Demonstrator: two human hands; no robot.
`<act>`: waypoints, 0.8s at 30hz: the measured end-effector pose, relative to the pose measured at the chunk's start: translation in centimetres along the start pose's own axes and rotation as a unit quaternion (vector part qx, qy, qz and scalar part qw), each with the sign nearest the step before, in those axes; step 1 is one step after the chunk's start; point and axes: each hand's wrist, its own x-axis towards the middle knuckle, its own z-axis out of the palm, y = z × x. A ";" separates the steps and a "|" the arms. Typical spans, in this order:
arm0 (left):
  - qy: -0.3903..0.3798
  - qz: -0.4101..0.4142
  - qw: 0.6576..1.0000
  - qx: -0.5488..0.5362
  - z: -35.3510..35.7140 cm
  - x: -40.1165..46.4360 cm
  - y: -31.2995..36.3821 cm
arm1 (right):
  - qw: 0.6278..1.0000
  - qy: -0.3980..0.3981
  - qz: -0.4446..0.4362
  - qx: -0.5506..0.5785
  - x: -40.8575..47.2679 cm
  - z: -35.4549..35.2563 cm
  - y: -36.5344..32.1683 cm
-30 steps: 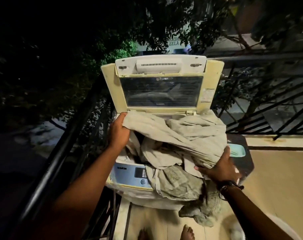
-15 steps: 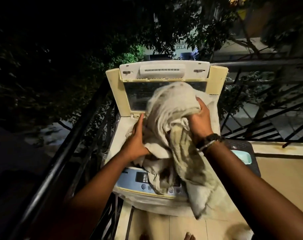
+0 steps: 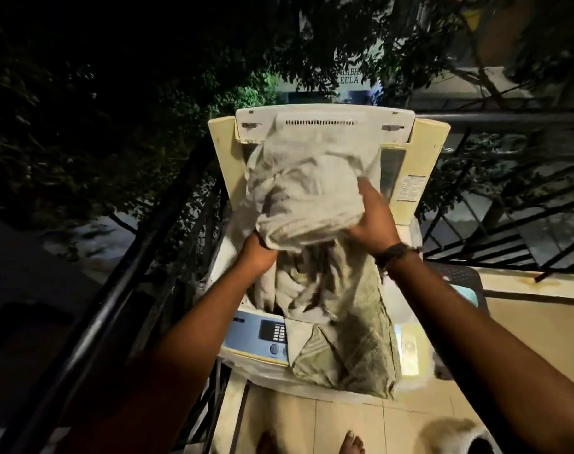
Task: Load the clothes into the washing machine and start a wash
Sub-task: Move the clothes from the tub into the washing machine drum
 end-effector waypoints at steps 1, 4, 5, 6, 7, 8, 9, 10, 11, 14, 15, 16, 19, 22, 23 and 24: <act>-0.025 -0.017 0.999 0.019 0.4 -0.2 -2.0 | 0.995 -0.043 0.026 -0.091 -1.9 0.1 2.6; 0.015 -0.108 0.994 -0.013 0.6 -1.4 -5.5 | 0.925 -0.200 0.179 -0.268 -9.4 0.5 8.6; 0.052 -0.163 0.981 -0.087 0.2 -1.8 -5.8 | 0.908 -0.223 0.209 -0.288 -12.1 0.6 9.9; 0.081 -0.220 0.958 -0.167 -0.2 -2.0 -6.1 | 0.901 -0.226 0.218 -0.300 -14.3 0.8 10.8; 0.108 -0.264 0.928 -0.241 -0.8 -2.0 -6.3 | 0.903 -0.217 0.206 -0.308 -16.2 1.0 11.0; 0.128 -0.287 0.906 -0.284 -1.4 -1.8 -6.5 | 0.910 -0.203 0.189 -0.309 -17.6 1.4 10.8; 0.144 -0.290 0.894 -0.310 -1.9 -1.5 -6.5 | 0.916 -0.192 0.173 -0.307 -18.4 1.9 10.3; 0.158 -0.281 0.888 -0.328 -2.4 -1.2 -6.0 | 0.916 -0.194 0.173 -0.307 -18.9 2.4 9.5; 0.167 -0.267 0.886 -0.341 -2.7 -0.7 -5.7 | 0.911 -0.204 0.183 -0.307 -19.1 3.0 8.6; 0.173 -0.211 0.887 -0.373 -3.0 -0.2 -2.5 | 0.897 -0.220 0.232 -0.305 -18.2 4.3 7.0; 0.171 -0.195 0.885 -0.387 -3.0 -0.1 -1.6 | 0.896 -0.224 0.257 -0.283 -17.5 4.5 7.0; 0.172 -0.178 0.884 -0.397 -2.8 0.0 -0.8 | 0.896 -0.229 0.284 -0.253 -16.7 4.7 7.1; 0.173 -0.138 0.885 -0.410 -2.3 -0.2 1.2 | 0.874 -0.283 0.314 -0.241 -14.7 5.3 8.2; 0.176 -0.118 0.884 -0.417 -2.0 -0.4 1.9 | 0.840 -0.366 0.288 -0.278 -13.4 5.5 8.0; 0.181 -0.117 0.883 -0.417 -2.2 -0.4 1.8 | 0.844 -0.371 0.283 -0.264 -12.9 5.4 7.7; 0.184 -0.118 0.883 -0.416 -2.4 -0.2 1.6 | 0.857 -0.359 0.284 -0.236 -12.1 5.2 7.4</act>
